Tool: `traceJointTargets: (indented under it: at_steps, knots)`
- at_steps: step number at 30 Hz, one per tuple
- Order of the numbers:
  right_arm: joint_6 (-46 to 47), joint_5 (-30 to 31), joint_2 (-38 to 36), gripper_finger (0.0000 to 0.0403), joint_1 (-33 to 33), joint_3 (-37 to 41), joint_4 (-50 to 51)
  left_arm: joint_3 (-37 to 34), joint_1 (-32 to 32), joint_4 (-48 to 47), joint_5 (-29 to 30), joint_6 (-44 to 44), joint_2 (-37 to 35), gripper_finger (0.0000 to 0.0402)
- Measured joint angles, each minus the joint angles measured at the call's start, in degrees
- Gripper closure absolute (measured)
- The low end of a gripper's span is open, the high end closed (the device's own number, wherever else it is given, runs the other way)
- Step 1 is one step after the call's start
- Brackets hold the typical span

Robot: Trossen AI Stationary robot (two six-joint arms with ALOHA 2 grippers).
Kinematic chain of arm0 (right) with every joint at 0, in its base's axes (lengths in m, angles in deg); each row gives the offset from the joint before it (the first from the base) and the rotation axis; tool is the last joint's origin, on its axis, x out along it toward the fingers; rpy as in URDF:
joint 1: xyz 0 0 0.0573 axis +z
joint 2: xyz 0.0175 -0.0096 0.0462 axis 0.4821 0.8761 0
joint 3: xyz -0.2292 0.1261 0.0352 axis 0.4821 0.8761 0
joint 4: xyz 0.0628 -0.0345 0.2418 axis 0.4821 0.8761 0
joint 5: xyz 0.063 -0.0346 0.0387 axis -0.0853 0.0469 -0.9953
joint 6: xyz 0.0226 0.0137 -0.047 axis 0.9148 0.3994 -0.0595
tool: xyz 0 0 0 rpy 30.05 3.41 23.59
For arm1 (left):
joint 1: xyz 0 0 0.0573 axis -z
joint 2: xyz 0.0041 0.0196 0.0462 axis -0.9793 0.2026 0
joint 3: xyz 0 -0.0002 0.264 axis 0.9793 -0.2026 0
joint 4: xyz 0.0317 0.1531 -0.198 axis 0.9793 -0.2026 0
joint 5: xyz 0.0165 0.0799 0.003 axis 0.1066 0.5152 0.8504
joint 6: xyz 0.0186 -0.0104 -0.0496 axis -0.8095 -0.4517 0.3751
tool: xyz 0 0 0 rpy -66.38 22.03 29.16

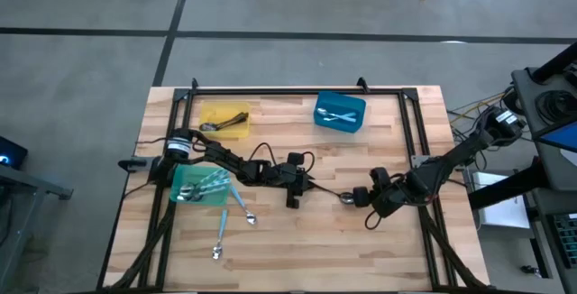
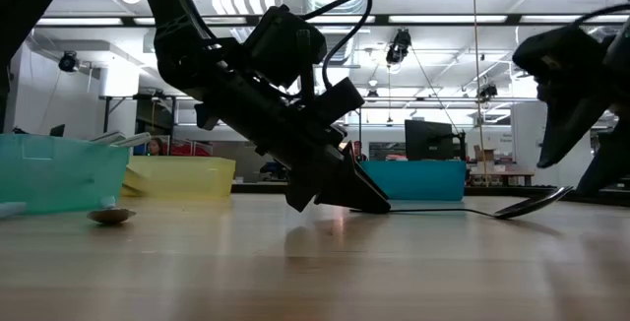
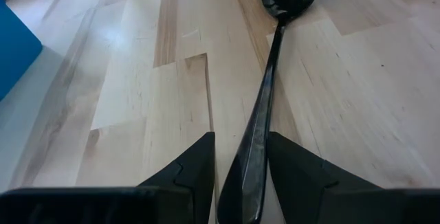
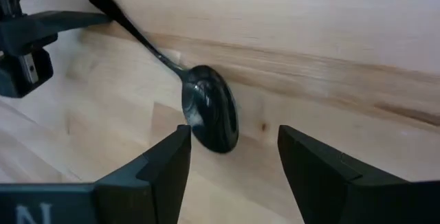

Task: Sort silverware by color (type)
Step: Put the black spoon into the yellow bin

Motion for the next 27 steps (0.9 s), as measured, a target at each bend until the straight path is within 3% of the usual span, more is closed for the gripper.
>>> traceJointTargets:
  at_steps: [7, 19, 27]
  knots:
    - [-0.5, 0.28, 0.79, 0.0195, -0.89, 5.81, -11.08, 0.0, -0.04, -0.12, 0.24, 0.75, 0.02, 0.0286]
    - [-6.29, 4.16, 9.96, 0.0197, -1.64, 7.94, -27.88, -0.07, -0.04, 0.27, 0.35, 0.86, 0.09, 0.0286]
    - [-7.3, 4.77, 11.65, 0.0262, -1.91, 7.08, -27.84, -0.09, -0.04, 0.39, 0.35, 1.05, 0.11, 0.0286]
